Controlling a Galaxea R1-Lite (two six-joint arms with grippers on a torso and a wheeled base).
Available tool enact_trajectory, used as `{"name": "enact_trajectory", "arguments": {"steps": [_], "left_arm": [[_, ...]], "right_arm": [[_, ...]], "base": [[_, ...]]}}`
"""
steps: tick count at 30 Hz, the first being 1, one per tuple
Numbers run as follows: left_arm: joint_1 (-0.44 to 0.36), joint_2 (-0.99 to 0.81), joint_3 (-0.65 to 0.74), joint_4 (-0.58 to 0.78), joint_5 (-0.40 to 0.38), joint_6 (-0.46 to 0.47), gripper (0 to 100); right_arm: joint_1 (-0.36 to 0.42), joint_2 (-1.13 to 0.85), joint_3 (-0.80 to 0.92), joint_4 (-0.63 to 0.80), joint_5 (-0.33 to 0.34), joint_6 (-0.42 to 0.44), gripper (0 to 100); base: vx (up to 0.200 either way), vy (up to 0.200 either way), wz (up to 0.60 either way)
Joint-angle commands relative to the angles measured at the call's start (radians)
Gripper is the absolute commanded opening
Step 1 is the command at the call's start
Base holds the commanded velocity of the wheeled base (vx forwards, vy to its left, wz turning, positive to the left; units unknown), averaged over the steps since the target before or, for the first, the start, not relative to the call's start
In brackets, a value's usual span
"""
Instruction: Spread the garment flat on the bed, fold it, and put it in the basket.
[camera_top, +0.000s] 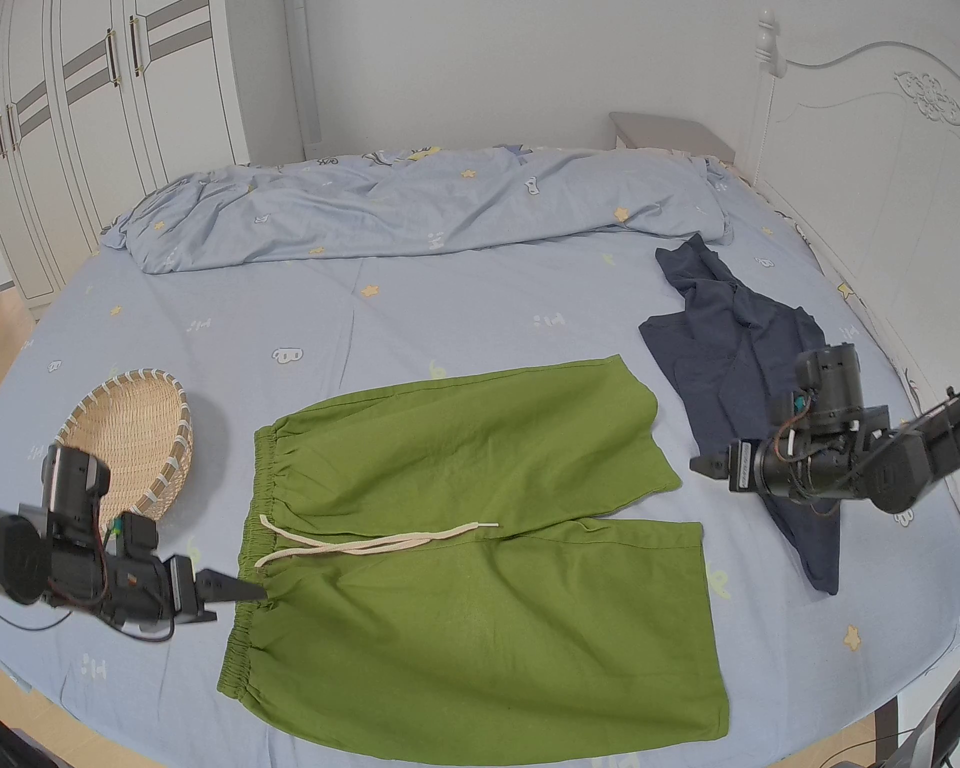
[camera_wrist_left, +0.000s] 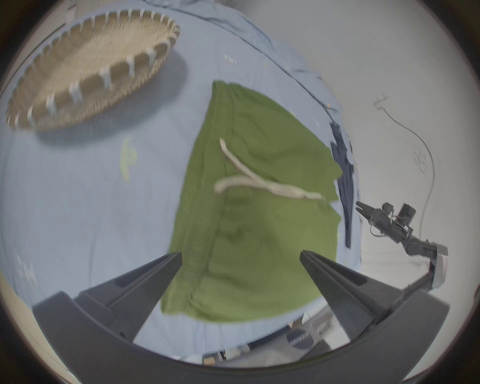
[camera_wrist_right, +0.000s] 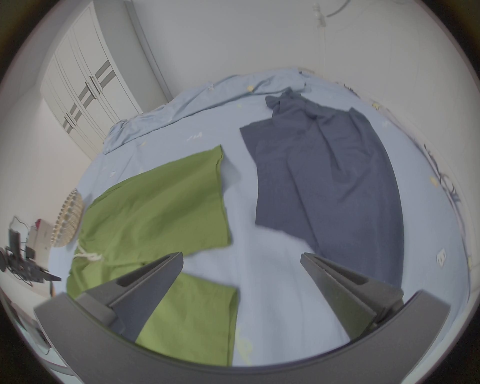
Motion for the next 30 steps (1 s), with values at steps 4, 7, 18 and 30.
{"name": "enact_trajectory", "arguments": {"steps": [4, 7, 18, 30], "left_arm": [[0.036, -0.091, 0.227, -0.012, -0.102, 0.096, 100], [0.048, -0.064, 0.227, -0.023, -0.102, 0.103, 100], [0.123, 0.103, 0.226, -0.019, -0.105, 0.242, 100], [0.12, 0.14, 0.229, -0.023, -0.102, 0.259, 100]], "right_arm": [[-0.004, -0.225, 0.186, 0.02, 0.084, 0.05, 100], [-0.004, -0.225, 0.196, 0.019, 0.084, 0.05, 100], [-0.004, -0.22, 0.202, 0.019, 0.084, 0.047, 100], [0.008, -0.217, 0.215, 0.017, 0.084, 0.047, 100]], "base": [[0.0, 0.0, 0.0], [0.0, 0.0, 0.0], [0.0, 0.0, 0.0], [0.0, 0.0, 0.0]]}}
